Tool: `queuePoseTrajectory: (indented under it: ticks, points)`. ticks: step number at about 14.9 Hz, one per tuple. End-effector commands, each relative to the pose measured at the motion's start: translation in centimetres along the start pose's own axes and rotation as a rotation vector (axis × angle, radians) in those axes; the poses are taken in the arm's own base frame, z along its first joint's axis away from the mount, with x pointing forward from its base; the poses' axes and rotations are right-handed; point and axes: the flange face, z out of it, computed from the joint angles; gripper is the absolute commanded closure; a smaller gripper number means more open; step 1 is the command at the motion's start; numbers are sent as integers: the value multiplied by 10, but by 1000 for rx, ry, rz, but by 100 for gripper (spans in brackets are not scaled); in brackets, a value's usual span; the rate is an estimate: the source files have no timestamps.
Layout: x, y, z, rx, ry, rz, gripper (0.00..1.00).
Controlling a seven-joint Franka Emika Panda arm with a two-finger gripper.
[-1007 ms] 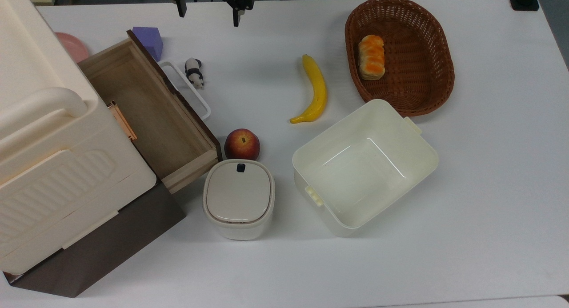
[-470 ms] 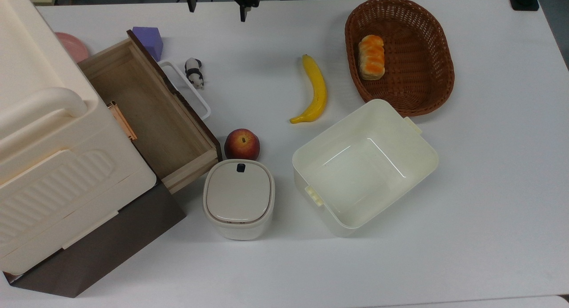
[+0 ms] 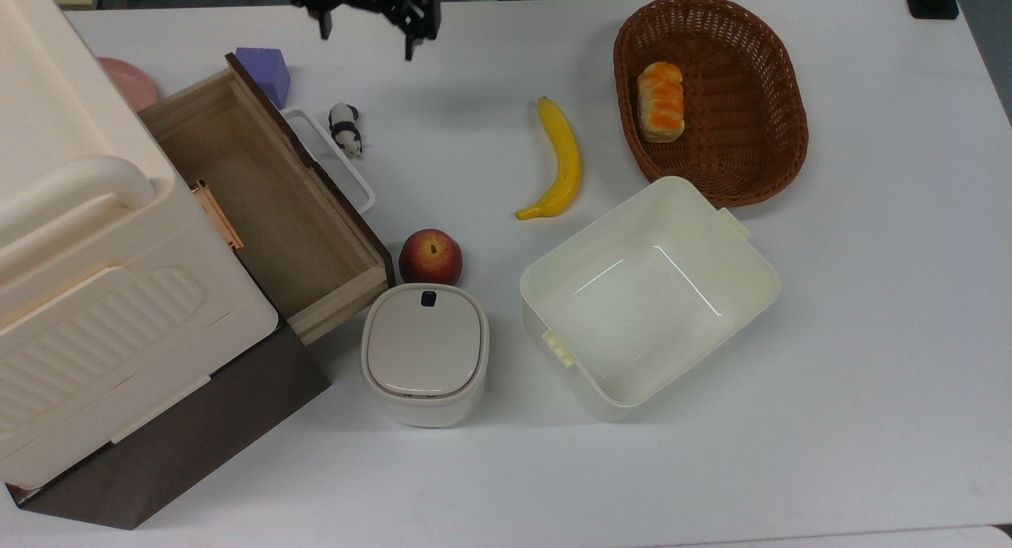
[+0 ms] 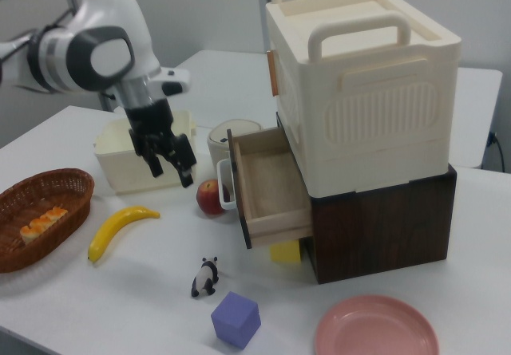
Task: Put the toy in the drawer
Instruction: 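Move the open gripper from above the white bin toward the panda toy, then lower the gripper onto the black-and-white panda toy and close it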
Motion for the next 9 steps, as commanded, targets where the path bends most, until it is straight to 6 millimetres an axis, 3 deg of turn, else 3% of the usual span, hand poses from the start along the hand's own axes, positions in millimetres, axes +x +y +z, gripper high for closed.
queuePoseTrajectory:
  ticks: [1, 4, 9]
  points:
    - [-6, 7, 20, -32, 37, -1, 0]
    - [-10, 8, 41, -76, 11, -23, 0]
    - [1, 2, 74, -93, -31, -37, 0]
